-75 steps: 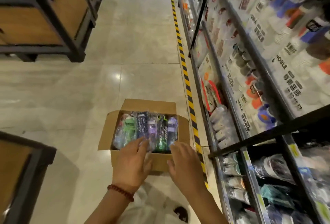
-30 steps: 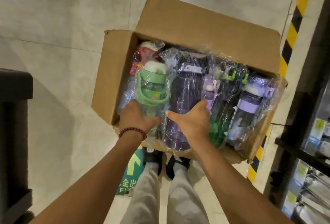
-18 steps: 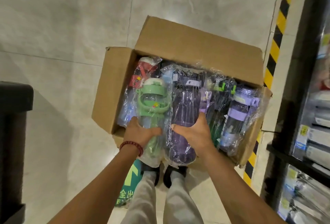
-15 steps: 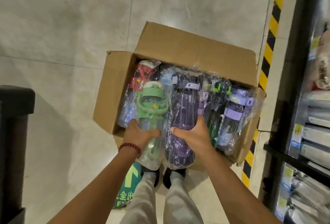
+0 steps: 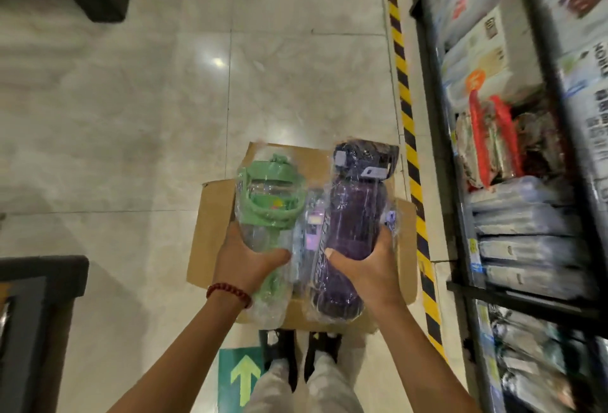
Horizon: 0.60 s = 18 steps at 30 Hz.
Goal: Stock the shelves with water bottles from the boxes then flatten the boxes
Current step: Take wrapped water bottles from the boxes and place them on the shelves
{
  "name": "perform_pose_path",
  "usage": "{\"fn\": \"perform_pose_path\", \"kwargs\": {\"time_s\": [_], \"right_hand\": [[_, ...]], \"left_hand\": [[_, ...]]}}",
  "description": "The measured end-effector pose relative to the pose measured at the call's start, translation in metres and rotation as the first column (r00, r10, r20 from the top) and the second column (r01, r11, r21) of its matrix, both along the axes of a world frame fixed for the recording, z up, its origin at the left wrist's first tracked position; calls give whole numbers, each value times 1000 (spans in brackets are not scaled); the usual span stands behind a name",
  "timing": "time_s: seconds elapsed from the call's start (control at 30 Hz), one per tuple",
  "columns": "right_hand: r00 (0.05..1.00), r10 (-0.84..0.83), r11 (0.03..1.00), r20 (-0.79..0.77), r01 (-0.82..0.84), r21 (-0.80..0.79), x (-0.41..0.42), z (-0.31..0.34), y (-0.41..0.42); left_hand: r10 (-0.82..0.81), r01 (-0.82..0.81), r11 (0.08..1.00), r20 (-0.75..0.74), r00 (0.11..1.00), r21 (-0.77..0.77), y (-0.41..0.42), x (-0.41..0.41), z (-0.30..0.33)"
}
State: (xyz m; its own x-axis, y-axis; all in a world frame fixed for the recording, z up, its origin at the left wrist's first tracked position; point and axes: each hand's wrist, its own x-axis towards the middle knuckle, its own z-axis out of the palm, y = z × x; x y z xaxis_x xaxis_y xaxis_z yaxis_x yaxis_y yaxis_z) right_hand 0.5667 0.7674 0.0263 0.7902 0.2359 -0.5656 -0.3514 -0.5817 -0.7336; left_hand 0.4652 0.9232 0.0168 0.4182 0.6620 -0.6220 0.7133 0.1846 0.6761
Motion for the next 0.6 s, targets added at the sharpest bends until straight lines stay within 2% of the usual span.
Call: {"fn": "perform_pose_path", "kwargs": {"time_s": [0.23, 0.37, 0.47, 0.6], "right_hand": [[972, -168, 967, 165, 129, 221, 7, 124, -26], [932, -224, 951, 284, 146, 272, 9, 193, -47], [885, -284, 938, 370, 176, 300, 9, 250, -72], [777, -377, 918, 505, 242, 313, -2, 318, -123]], "left_hand": [[-238, 193, 961, 231, 944, 200, -5, 26, 137], [-337, 256, 928, 317, 887, 270, -16, 44, 207], [-407, 289, 903, 422, 810, 318, -36, 62, 264], [-512, 347, 857, 556, 655, 380, -82, 74, 334]]}}
